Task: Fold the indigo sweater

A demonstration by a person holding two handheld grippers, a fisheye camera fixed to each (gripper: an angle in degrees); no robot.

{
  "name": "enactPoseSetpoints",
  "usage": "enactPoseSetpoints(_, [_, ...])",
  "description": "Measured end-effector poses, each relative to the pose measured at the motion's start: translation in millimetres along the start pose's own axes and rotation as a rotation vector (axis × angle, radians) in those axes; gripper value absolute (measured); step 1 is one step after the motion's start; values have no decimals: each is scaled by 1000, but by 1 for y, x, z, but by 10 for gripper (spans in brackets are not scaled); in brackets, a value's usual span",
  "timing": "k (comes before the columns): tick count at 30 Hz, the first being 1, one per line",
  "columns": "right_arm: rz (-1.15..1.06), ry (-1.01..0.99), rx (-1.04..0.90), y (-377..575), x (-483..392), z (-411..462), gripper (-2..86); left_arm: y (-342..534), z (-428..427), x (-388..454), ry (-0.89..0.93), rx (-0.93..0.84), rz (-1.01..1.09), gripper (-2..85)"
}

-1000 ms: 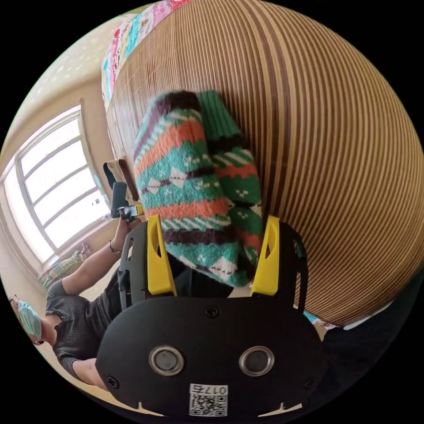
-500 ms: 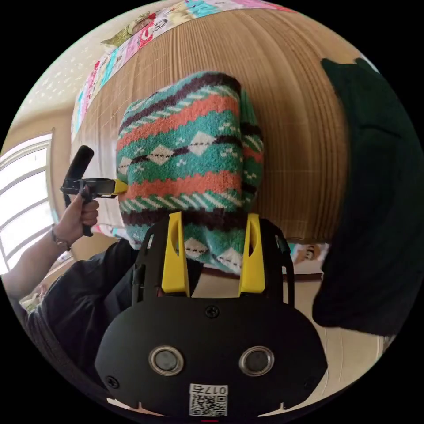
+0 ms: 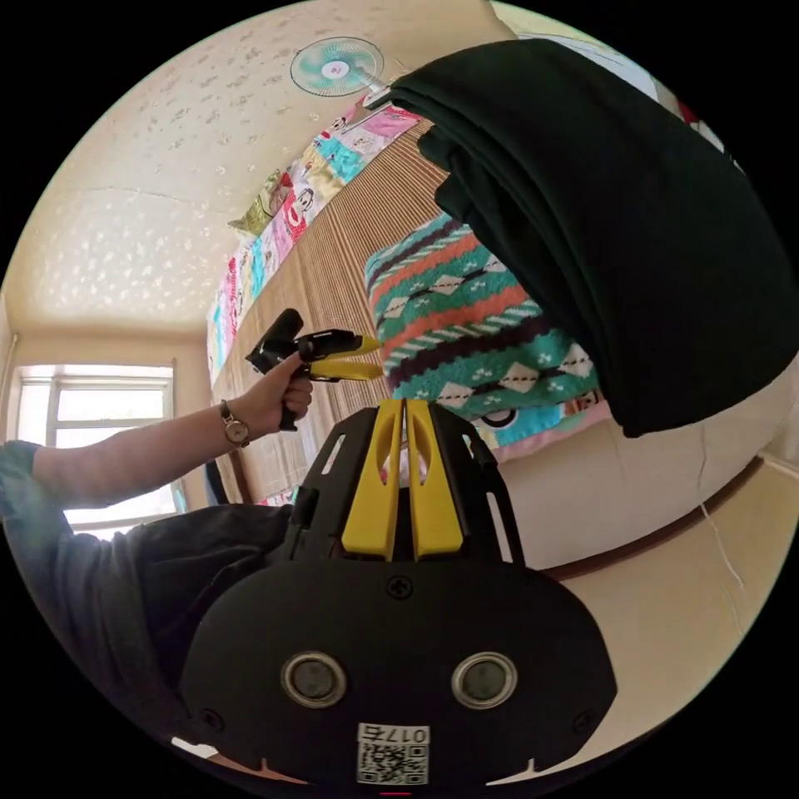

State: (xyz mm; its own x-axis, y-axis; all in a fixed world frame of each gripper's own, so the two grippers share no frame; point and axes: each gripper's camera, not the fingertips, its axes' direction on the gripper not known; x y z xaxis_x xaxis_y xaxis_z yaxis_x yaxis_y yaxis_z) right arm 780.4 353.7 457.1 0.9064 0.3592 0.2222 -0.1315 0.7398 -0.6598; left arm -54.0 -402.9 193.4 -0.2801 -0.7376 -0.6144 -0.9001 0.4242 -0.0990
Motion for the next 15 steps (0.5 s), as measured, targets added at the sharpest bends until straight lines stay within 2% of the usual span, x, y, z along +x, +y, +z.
enactPoseSetpoints(4, [29,-161,7,-5,-4,23,6,76,-57,-76,-156,48,-41,128])
enactPoseSetpoints(9, [-150,-265,-103,-32,-66,68,5,214,-116,-187,-342,68,-223,92])
enactPoseSetpoints(15, [-324,-275,-232,-42,-148,119,6,415,-140,-299,-246,341,-513,83])
